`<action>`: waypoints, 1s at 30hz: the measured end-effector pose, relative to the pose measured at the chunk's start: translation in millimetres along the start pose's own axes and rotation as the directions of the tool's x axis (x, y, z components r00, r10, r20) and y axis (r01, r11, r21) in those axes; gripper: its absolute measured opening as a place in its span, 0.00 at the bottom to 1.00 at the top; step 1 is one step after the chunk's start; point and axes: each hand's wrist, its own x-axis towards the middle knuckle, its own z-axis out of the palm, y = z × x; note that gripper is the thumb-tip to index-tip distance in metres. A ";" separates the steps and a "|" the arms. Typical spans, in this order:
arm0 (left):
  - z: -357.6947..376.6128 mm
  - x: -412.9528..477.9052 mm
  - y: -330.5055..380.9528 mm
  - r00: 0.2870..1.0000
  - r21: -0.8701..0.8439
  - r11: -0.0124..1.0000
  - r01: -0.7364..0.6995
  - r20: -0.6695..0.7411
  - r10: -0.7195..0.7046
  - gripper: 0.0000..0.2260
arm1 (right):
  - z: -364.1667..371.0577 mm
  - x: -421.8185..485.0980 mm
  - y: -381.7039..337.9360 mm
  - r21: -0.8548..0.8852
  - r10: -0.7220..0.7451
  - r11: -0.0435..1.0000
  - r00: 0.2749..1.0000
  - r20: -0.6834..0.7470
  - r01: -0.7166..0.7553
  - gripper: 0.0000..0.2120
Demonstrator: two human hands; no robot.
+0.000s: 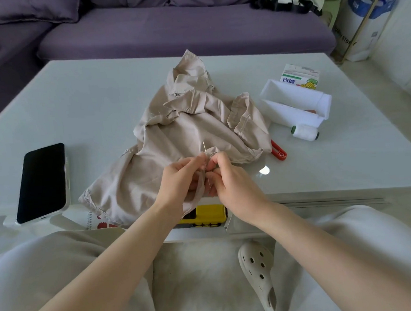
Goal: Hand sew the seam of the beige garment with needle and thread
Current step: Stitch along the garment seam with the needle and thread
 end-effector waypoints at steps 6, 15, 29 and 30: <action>-0.3 2.3 0.9 1.000 -0.054 0.999 -0.008 0.010 0.009 0.07 | -1.0 0.2 -0.3 -0.089 -0.022 0.996 1.000 0.012 0.023 0.05; 0.6 7.0 -0.7 0.847 0.486 0.741 -0.464 -0.001 0.531 0.03 | -13.0 11.7 0.4 -0.199 -0.161 0.976 0.917 -0.364 0.092 0.16; 11.7 7.1 -15.1 0.820 0.570 0.616 -0.543 0.200 0.537 0.01 | -30.2 -4.1 -18.3 0.162 0.053 0.987 0.919 -0.391 0.012 0.04; 11.7 8.7 -14.7 0.833 0.578 0.621 -0.529 0.217 0.508 0.01 | -31.3 -4.9 -19.3 0.147 0.029 0.988 0.908 -0.418 0.037 0.04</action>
